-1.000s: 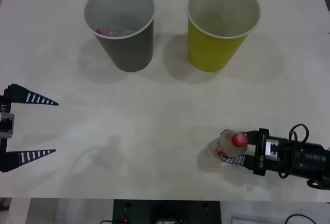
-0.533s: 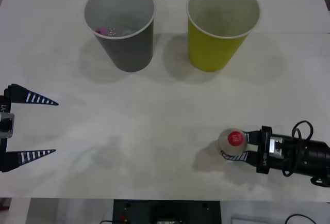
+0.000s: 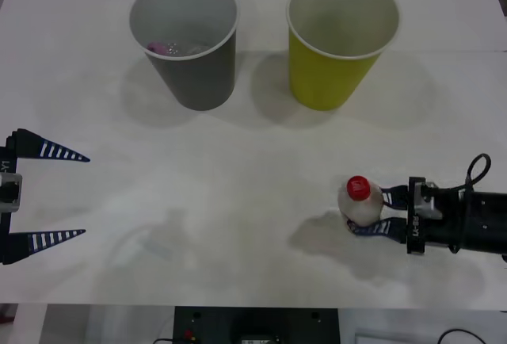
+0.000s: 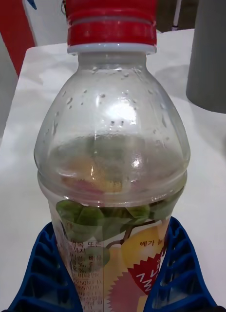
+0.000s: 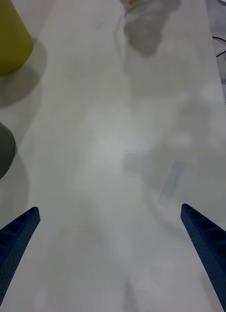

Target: Put the can into the green bin and the plastic bottle into the gray bin

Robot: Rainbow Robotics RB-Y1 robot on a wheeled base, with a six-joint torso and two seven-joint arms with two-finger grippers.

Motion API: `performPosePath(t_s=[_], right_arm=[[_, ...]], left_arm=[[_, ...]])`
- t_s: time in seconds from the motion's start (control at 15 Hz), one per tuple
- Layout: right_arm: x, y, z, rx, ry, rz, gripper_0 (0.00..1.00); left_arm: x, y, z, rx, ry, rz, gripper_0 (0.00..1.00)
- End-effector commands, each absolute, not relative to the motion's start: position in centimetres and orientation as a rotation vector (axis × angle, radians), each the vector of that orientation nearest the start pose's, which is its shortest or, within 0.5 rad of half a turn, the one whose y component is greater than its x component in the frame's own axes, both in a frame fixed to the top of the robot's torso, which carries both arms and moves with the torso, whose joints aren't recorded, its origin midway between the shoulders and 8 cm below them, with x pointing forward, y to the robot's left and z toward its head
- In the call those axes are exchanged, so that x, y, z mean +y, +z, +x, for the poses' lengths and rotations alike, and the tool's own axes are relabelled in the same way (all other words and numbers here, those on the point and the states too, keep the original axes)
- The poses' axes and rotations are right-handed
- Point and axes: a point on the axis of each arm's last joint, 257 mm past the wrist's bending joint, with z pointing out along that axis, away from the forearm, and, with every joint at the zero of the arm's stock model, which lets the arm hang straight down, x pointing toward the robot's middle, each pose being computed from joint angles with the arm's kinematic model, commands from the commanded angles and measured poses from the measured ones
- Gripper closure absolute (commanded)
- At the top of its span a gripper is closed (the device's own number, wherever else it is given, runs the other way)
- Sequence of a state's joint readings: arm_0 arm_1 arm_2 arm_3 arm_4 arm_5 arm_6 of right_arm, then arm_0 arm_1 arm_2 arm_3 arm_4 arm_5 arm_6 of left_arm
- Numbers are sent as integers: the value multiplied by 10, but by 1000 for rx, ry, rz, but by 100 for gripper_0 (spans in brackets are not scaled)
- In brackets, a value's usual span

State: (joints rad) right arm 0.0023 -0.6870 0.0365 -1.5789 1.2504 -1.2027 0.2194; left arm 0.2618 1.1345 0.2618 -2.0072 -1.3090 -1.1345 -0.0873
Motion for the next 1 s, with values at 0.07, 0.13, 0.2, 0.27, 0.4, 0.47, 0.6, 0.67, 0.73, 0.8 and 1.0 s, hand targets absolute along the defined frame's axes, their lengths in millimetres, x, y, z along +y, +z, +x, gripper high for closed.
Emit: performPosePath(t_s=[0.07,0.13,0.2,0.27,0.4,0.47,0.6,0.67,0.73,0.8,1.0], right_arm=[[-176,-235,372,1503,566,-1351,100],[-173,-228,372,1536,571,-1336,100],[-171,-223,372,1567,569,-1328,100],[-171,-217,372,1611,566,-1319,100],[-171,-204,372,1678,549,-1300,100],[-170,-196,372,1711,541,-1283,100],[-167,-181,372,1766,522,-1262,100],[-163,-172,372,1791,526,-1247,100],[-162,-165,372,1810,526,-1234,100],[-158,-154,373,1824,529,-1221,100],[-147,-117,378,1844,535,-1183,100]], left_arm=[[286,-167,341,1444,-118,1762,0],[286,-167,341,1444,-118,1762,0],[286,-167,341,1444,-118,1762,0],[286,-167,341,1444,-118,1762,0],[286,-167,341,1444,-118,1762,0],[286,-167,341,1444,-118,1762,0],[286,-167,341,1444,-118,1762,0],[286,-167,341,1444,-118,1762,0],[286,-167,341,1444,-118,1762,0],[286,-167,341,1444,-118,1762,0],[286,-167,341,1444,-118,1762,0]])
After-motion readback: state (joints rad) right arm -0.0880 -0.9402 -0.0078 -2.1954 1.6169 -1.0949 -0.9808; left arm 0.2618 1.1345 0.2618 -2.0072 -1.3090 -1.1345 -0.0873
